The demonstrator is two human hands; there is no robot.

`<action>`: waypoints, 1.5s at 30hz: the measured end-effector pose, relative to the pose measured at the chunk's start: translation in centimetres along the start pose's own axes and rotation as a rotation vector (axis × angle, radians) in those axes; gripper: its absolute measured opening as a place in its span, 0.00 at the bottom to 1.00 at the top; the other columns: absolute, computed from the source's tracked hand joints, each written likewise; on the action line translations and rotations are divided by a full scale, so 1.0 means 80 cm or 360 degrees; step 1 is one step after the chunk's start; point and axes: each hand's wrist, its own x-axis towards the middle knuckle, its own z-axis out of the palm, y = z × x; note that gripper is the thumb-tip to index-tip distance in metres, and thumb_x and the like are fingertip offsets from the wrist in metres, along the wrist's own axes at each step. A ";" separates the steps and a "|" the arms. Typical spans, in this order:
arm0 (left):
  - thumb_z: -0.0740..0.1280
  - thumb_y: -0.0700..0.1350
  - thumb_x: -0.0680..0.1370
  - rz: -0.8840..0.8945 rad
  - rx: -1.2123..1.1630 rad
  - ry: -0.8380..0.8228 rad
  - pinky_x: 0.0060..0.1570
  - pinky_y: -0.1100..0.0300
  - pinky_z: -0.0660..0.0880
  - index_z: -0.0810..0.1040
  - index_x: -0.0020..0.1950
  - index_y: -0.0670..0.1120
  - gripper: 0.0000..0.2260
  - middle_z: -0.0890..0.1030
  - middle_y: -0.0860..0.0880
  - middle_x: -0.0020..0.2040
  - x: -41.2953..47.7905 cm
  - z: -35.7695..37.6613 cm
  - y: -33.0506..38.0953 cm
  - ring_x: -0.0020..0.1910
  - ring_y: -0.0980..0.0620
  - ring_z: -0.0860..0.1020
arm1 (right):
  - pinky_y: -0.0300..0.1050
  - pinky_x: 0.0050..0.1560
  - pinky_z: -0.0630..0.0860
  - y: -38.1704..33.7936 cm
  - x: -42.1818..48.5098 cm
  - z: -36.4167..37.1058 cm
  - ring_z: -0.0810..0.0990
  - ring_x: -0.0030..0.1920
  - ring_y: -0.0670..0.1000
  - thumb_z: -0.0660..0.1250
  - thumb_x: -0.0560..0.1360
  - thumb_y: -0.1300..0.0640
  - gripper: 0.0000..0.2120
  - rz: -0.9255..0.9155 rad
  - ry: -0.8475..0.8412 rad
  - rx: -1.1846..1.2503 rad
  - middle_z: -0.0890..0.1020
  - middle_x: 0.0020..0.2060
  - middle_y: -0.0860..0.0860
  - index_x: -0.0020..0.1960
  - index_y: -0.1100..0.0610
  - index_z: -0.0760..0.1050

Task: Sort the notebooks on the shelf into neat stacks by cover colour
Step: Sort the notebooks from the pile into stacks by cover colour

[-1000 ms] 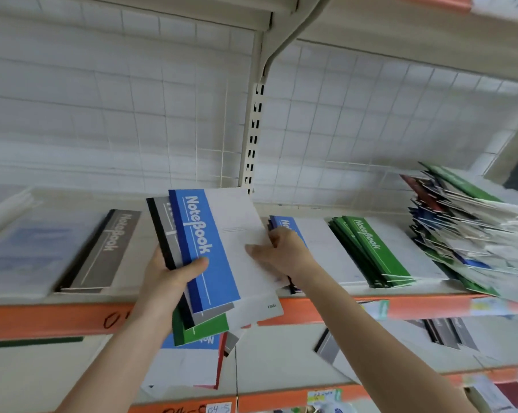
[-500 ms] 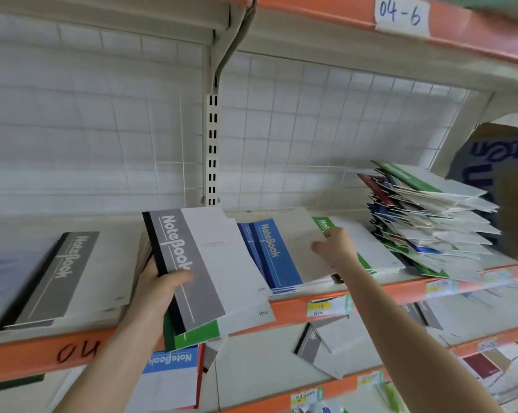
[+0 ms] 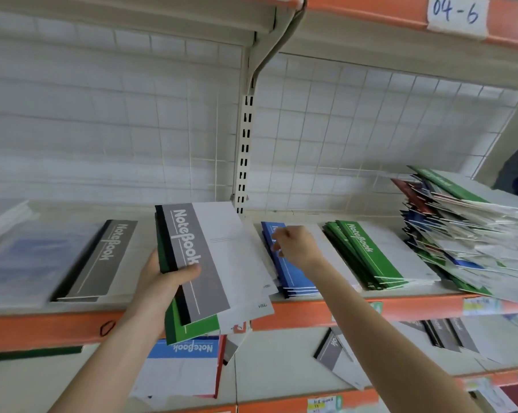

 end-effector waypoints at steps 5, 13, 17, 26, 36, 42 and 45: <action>0.69 0.35 0.73 0.0057 -0.0032 0.0110 0.37 0.59 0.70 0.74 0.56 0.50 0.15 0.81 0.51 0.47 -0.007 -0.027 0.008 0.45 0.52 0.79 | 0.37 0.29 0.67 -0.045 -0.021 0.056 0.71 0.28 0.47 0.66 0.74 0.47 0.17 0.0036 -0.0419 0.0030 0.73 0.30 0.50 0.33 0.57 0.68; 0.63 0.34 0.77 -0.0073 -0.0125 0.0477 0.36 0.57 0.72 0.74 0.55 0.43 0.10 0.79 0.43 0.43 -0.013 -0.127 0.023 0.38 0.45 0.78 | 0.44 0.37 0.75 -0.088 -0.011 0.119 0.77 0.44 0.54 0.57 0.78 0.62 0.15 -0.0045 -0.0244 -0.0039 0.77 0.50 0.57 0.64 0.61 0.65; 0.61 0.32 0.76 -0.0147 -0.0212 0.0551 0.36 0.56 0.70 0.71 0.57 0.43 0.12 0.78 0.43 0.42 -0.020 -0.187 0.030 0.39 0.45 0.76 | 0.49 0.57 0.74 -0.108 -0.001 0.146 0.74 0.60 0.60 0.54 0.76 0.68 0.21 -0.0177 -0.0217 -0.0442 0.74 0.61 0.61 0.69 0.63 0.64; 0.61 0.35 0.78 -0.0161 -0.0241 0.0663 0.36 0.57 0.70 0.72 0.63 0.45 0.15 0.78 0.42 0.48 -0.015 -0.299 0.057 0.40 0.46 0.77 | 0.45 0.58 0.68 -0.145 -0.013 0.222 0.70 0.61 0.60 0.62 0.77 0.55 0.15 -0.0119 -0.0241 -0.0776 0.68 0.64 0.63 0.57 0.64 0.72; 0.62 0.38 0.79 -0.0298 -0.0131 0.0324 0.34 0.58 0.69 0.73 0.57 0.47 0.09 0.78 0.45 0.42 0.028 -0.293 0.073 0.38 0.47 0.76 | 0.51 0.67 0.61 -0.151 -0.049 0.224 0.62 0.67 0.61 0.58 0.79 0.51 0.22 -0.0202 0.0075 -0.1014 0.65 0.66 0.59 0.70 0.58 0.62; 0.59 0.25 0.73 -0.0262 -0.0124 -0.0197 0.38 0.55 0.73 0.72 0.58 0.48 0.21 0.80 0.45 0.47 0.050 -0.212 0.063 0.44 0.46 0.78 | 0.48 0.65 0.63 -0.100 -0.067 0.151 0.66 0.66 0.58 0.57 0.79 0.54 0.22 -0.0027 0.0242 -0.0766 0.67 0.67 0.58 0.72 0.58 0.62; 0.60 0.26 0.73 -0.0284 -0.0133 -0.0374 0.40 0.55 0.73 0.73 0.56 0.52 0.22 0.81 0.47 0.48 0.059 -0.152 0.051 0.46 0.47 0.79 | 0.46 0.63 0.64 -0.062 -0.076 0.104 0.67 0.67 0.57 0.58 0.80 0.52 0.23 0.0078 0.0356 -0.0696 0.67 0.68 0.57 0.72 0.58 0.62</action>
